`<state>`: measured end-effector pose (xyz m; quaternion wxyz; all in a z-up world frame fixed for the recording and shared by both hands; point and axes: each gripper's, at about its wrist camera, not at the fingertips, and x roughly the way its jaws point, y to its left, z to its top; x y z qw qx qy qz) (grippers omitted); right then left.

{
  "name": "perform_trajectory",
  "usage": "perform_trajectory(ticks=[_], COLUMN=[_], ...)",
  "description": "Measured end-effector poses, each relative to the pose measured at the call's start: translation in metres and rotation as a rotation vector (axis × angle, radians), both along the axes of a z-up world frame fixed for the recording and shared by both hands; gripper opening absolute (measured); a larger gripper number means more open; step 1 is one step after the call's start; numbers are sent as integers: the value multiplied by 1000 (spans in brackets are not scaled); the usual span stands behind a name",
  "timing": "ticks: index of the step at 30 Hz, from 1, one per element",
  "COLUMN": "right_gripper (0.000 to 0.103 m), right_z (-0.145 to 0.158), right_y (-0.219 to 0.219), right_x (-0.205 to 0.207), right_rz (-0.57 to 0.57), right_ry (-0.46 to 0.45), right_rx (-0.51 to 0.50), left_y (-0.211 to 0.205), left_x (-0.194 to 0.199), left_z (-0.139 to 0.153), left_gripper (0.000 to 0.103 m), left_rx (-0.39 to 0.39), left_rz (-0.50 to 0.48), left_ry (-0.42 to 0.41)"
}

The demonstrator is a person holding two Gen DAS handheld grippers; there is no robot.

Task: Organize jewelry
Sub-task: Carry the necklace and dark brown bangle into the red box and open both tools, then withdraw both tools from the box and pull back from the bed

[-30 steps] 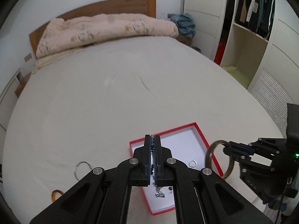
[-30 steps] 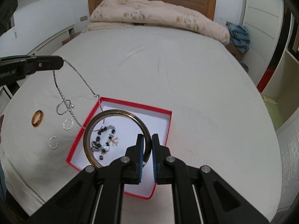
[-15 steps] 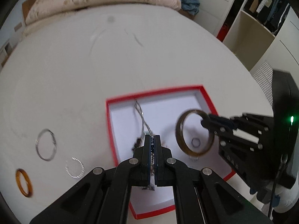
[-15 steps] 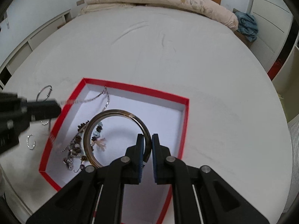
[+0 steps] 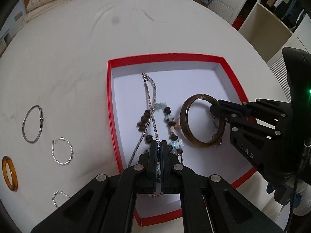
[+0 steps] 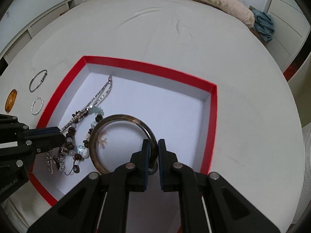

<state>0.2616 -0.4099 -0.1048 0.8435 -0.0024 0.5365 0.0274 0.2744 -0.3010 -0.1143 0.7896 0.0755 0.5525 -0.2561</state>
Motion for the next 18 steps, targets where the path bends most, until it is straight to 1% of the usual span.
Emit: perform_trajectory(ticks=[3,4,6,8,9,10,12,16,18], right_gripper=[10,10,10,11,14,19,25,26,26], right_z=[-1,-1,-1,1,2,4,12,33,45], right_y=[2,3,3,2,3,2,2,2,1], right_x=[-3,-3,-5,-10,-13,-16,-23,-42,-52], right_rz=[-7,-9,-16,-27,-30,-36,-47,-56,-67], right_ry=[3,4,4,2,-3,-14,-39,-83,-102], right_rx=[-5,-6,-3,0,1,2,2,-2,-1], left_y=[2,2,3,6,7,8,7,8,10], left_x=[-1,-1,-1,-3,-5,-7,-11,-23,-28], left_z=[1,0,0,1,2,5,9,25,34], left_gripper=[5,8,15,28,30,32,33,38,38], left_rx=[5,7,7,2,1,1,3,2,-4], left_rz=[10,14,18,19,20,19,14,-6,-7], left_ry=[-1,3,7,12,10,7,-3,-41,-58])
